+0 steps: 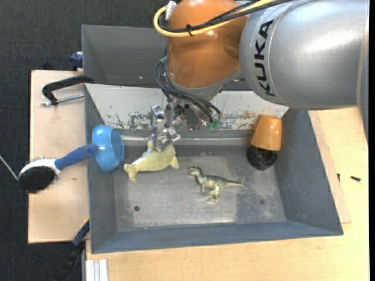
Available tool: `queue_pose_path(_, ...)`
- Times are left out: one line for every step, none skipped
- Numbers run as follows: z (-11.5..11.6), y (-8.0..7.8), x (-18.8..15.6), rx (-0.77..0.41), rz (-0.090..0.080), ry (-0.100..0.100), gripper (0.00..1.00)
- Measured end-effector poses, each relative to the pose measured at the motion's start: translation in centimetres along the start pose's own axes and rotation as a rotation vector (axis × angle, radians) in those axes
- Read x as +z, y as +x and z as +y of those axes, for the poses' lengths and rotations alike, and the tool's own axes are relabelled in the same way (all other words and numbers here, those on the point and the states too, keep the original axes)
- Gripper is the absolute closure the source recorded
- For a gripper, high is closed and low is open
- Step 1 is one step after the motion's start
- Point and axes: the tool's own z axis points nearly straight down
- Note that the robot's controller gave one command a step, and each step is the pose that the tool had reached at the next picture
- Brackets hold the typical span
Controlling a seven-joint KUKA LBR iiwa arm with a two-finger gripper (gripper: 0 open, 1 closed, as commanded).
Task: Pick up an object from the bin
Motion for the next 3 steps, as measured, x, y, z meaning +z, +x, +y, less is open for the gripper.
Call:
queue_pose_path(-0.01, 0.00, 0.00, 0.000, 0.000, 0.000, 1.00)
queue_pose_path(-0.01, 0.00, 0.00, 0.000, 0.000, 0.000, 1.00)
queue_pose_path(-0.01, 0.00, 0.00, 0.000, 0.000, 0.000, 1.00)
